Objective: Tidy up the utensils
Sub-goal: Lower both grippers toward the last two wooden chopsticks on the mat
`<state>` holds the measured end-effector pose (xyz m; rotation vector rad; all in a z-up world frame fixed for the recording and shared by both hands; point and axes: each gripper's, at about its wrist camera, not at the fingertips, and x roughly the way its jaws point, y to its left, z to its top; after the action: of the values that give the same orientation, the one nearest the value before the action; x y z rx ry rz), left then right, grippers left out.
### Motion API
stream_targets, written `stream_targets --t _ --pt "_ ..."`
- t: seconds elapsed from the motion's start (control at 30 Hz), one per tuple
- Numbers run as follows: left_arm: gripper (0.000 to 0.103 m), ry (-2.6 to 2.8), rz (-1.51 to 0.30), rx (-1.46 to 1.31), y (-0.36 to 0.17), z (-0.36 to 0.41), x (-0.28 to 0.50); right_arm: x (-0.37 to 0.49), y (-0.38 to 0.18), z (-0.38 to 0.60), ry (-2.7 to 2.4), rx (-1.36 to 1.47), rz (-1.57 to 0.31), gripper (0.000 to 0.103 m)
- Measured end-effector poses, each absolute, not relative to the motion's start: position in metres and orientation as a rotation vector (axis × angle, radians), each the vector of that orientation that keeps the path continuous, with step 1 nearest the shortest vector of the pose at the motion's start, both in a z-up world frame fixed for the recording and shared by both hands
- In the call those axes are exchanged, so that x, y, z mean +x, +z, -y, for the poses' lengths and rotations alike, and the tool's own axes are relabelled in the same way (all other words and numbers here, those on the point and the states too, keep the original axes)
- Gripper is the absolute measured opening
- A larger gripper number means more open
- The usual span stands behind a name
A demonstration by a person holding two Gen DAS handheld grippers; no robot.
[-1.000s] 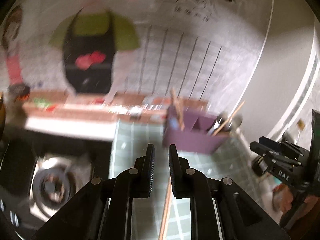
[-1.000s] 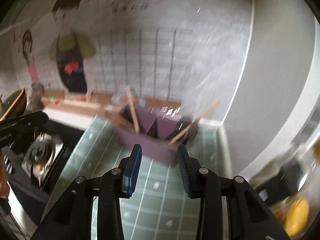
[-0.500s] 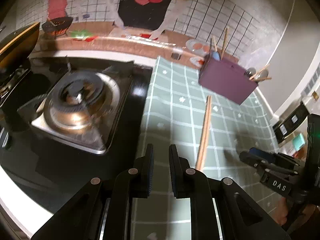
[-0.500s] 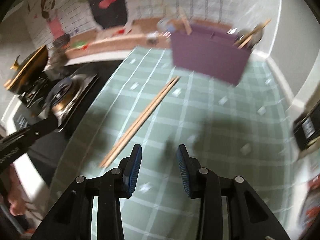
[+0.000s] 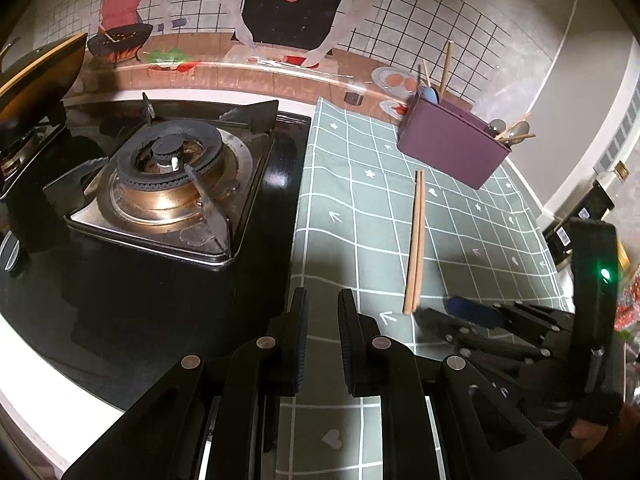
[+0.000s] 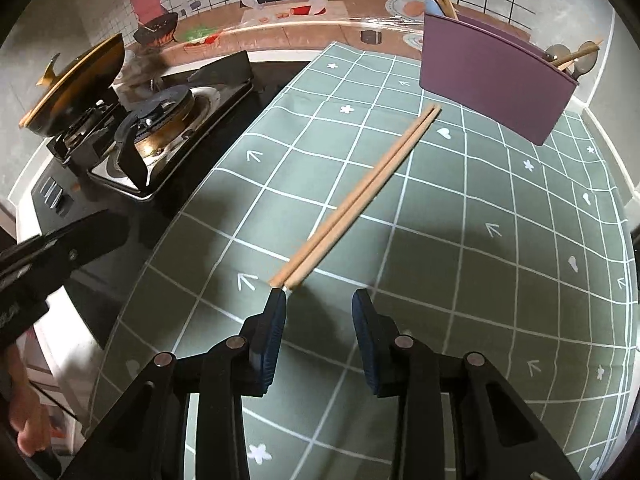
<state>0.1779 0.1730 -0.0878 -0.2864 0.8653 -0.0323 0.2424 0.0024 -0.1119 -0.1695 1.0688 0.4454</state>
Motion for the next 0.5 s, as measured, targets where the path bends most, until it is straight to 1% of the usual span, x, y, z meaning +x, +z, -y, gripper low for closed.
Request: stream_targets --t 0.3,0.5 --pt "0.016 -0.063 -0.878 -0.288 -0.092 -0.174 0.179 0.249 -0.118 -0.013 0.404 -0.184 -1.058 0.032" --pt "0.017 -0.093 -0.889 -0.289 -0.095 -0.172 0.184 0.256 -0.117 0.007 0.341 -0.18 -1.048 0.032"
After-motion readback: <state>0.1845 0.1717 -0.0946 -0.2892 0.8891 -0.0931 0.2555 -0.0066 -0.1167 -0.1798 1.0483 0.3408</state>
